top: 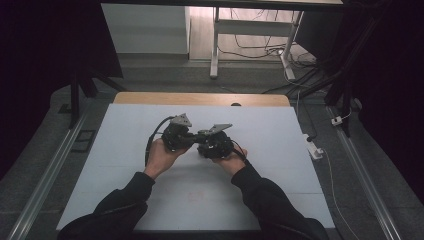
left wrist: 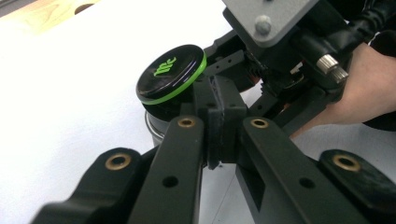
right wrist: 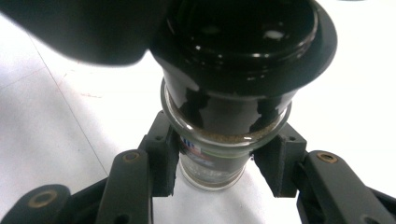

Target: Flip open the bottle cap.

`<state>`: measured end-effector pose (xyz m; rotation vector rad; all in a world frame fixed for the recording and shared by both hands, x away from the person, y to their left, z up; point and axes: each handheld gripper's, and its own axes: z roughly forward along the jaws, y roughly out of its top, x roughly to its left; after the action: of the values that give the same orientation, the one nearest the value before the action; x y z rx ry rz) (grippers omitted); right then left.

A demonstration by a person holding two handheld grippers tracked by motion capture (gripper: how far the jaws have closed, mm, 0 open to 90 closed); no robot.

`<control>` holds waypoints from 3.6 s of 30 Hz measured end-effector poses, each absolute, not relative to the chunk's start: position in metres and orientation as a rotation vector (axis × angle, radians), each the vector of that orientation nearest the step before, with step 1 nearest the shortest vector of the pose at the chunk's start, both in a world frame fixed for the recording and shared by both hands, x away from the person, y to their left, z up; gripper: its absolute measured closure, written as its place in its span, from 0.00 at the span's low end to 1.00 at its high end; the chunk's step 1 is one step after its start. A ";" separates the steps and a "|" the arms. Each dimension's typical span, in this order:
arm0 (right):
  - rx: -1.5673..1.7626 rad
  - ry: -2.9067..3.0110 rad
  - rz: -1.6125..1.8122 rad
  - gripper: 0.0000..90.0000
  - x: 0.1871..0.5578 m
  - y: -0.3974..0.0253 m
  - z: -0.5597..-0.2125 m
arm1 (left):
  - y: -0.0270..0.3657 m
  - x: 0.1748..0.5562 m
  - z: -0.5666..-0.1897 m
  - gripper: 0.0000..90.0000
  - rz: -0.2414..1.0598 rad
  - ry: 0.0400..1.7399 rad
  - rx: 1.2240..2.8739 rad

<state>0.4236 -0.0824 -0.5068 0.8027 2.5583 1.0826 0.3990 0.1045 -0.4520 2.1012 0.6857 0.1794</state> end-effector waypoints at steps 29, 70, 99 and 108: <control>0.763 2.559 1.058 0.59 0.421 -0.082 -0.507 | 0.111 0.408 -0.448 0.94 0.233 0.753 2.085; 0.874 2.636 1.086 0.30 0.412 -0.088 -0.497 | 0.148 0.345 -0.447 0.06 0.166 0.845 2.140; 0.855 2.662 1.192 0.01 0.350 -0.143 -0.464 | 0.205 0.267 -0.458 0.00 0.179 0.917 2.103; 0.863 2.622 1.193 0.00 0.328 -0.171 -0.458 | 0.230 0.242 -0.461 0.00 0.198 0.976 2.052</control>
<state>0.3282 -0.1707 -0.4581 0.8628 2.6222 1.1926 0.2417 0.2304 -0.4610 2.0515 0.9757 0.1977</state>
